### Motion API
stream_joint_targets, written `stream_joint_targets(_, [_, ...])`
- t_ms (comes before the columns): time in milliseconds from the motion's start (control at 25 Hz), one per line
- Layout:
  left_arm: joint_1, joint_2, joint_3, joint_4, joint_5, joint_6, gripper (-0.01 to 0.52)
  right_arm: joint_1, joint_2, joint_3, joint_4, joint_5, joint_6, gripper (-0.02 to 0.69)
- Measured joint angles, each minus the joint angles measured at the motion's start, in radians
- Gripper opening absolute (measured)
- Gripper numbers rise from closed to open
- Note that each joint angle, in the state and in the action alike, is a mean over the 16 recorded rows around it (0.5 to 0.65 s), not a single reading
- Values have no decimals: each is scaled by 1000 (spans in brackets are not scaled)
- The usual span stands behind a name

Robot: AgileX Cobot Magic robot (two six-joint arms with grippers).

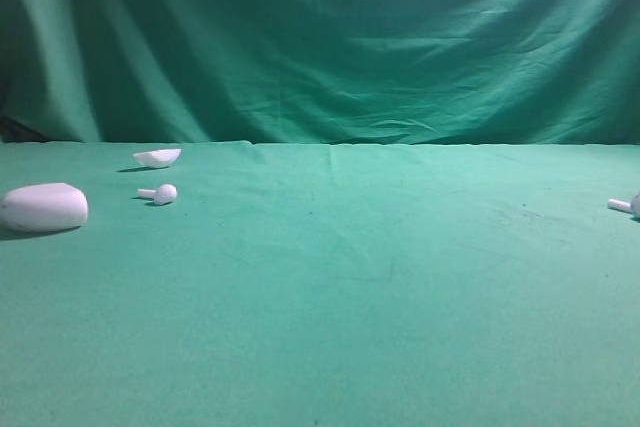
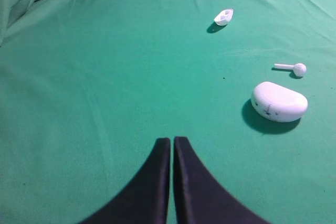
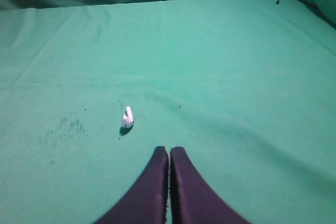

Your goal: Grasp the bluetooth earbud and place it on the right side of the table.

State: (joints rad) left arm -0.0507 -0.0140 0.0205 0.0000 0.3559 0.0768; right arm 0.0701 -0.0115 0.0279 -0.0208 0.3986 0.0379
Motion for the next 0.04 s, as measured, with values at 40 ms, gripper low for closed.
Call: stream_joint_targets(40, [0,0,0,0,0,0,0,0,0,0,0,0,0,0])
